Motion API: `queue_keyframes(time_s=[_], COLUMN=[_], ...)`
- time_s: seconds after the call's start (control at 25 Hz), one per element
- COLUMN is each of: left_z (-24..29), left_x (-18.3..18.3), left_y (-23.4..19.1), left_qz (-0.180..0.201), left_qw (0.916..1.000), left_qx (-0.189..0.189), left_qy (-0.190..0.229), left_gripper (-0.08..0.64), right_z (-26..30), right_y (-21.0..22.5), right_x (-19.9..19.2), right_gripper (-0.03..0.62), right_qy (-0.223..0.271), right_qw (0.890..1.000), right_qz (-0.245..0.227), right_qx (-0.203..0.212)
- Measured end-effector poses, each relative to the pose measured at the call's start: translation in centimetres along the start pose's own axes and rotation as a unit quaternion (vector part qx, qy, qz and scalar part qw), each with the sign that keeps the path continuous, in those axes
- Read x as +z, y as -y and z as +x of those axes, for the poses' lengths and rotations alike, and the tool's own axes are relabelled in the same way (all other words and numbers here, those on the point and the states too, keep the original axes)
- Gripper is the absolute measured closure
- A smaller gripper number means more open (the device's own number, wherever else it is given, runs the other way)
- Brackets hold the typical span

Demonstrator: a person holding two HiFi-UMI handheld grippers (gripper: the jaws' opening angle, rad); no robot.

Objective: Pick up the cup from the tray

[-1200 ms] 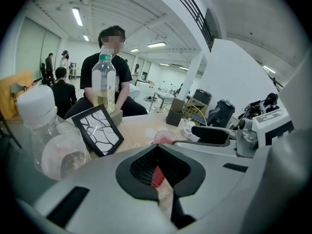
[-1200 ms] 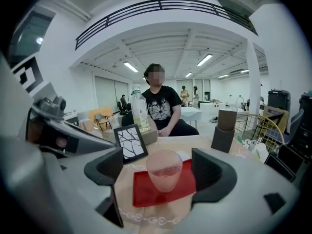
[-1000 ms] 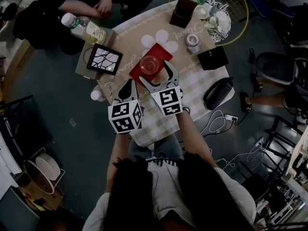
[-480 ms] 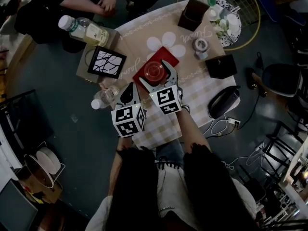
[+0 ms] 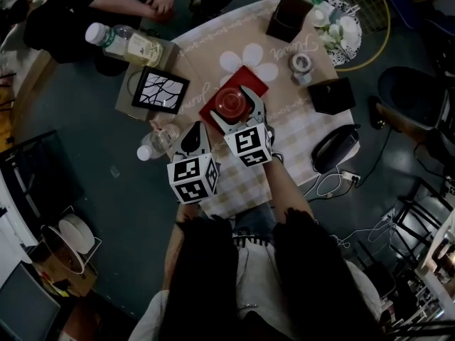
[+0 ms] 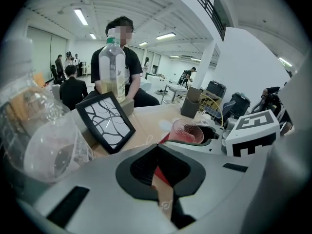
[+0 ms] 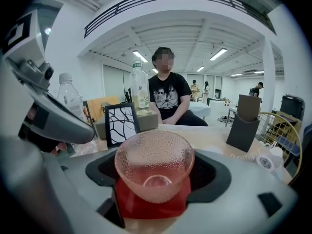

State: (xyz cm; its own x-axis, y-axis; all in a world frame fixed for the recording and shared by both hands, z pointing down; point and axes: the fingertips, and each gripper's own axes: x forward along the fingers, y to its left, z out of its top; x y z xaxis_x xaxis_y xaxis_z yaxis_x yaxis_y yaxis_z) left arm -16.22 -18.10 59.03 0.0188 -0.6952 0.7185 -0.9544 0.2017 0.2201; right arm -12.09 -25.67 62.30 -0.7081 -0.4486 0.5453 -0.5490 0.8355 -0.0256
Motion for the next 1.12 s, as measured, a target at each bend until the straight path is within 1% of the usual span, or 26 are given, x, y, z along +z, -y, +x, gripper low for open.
queue_keyframes(time_s=[0.12,0.28,0.44,0.6,0.72,0.88,1.04,1.12], left_z=[-0.1,0.0,-0.4,-0.6,-0.8,-0.9,-0.4,-0.3], left_x=[0.1,0.2,0.5,0.6,0.7,0.6,-0.1,-0.5], left_y=[0.3,0.9,1.8,2.7,3.4,5.1,7.1,7.8], left_qz=[0.004,0.008,0.028,0.04,0.052,0.069,0.068,0.074], left_qw=[1.0,0.9999,0.9993,0.9985,0.9976,0.9957,0.9944,0.9936], left_qx=[-0.005,-0.014,-0.025,-0.035,-0.044,-0.06,-0.08,-0.085], left_qy=[0.0,0.003,0.007,0.009,0.009,0.012,0.008,0.006], left_gripper=[0.554,0.555,0.554,0.554,0.555,0.554,0.554,0.555], right_z=[-0.6,-1.7,-3.7,-6.1,-7.8,-9.8,-11.5,-12.0], right_y=[0.1,0.5,0.8,1.9,2.8,3.7,4.6,4.9], right_x=[0.7,1.4,1.4,0.2,-0.8,-1.8,-2.7,-3.4], right_gripper=[0.192,0.192,0.192,0.192,0.192,0.192,0.192,0.192], right_qy=[0.012,0.021,0.027,0.015,0.013,0.017,0.016,0.014], right_qw=[1.0,1.0,0.999,0.999,0.997,0.995,0.993,0.993], right_qz=[0.007,0.003,0.018,0.016,0.035,0.053,0.056,0.06], right_qx=[-0.001,-0.009,-0.02,-0.046,-0.067,-0.084,-0.101,-0.105])
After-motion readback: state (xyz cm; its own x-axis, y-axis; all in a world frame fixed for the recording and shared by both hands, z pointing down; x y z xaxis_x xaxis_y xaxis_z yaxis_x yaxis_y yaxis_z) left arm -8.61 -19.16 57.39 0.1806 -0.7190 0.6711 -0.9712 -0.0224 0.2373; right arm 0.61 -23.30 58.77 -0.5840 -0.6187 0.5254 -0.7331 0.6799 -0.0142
